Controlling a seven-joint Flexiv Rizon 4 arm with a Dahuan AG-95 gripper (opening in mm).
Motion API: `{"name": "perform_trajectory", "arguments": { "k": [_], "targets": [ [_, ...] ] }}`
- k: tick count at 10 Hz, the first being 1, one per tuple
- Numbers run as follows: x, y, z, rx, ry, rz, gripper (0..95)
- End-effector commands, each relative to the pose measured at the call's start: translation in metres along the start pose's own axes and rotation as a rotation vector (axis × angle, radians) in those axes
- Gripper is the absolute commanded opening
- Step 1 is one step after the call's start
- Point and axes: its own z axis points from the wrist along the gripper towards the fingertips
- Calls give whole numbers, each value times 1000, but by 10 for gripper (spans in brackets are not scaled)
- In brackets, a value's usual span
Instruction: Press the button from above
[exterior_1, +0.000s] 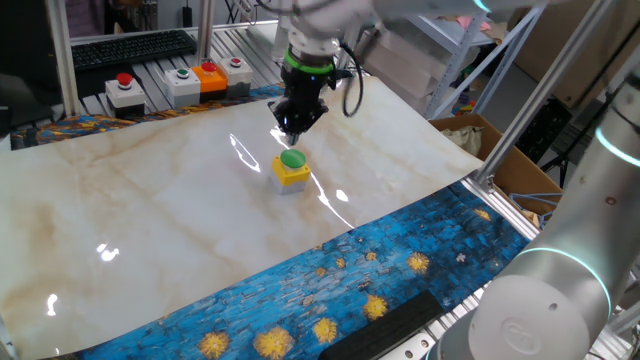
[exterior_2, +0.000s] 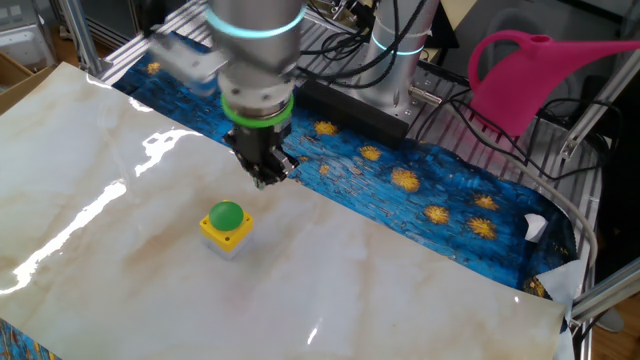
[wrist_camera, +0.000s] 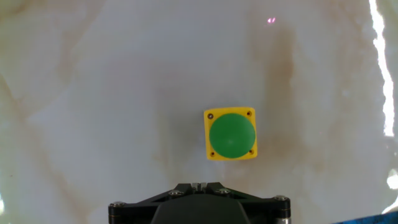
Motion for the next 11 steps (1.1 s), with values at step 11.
{"name": "perform_trajectory", "arguments": {
  "k": [11],
  "targets": [
    [5, 0, 3, -9, -70, 20, 0]
  ]
}}
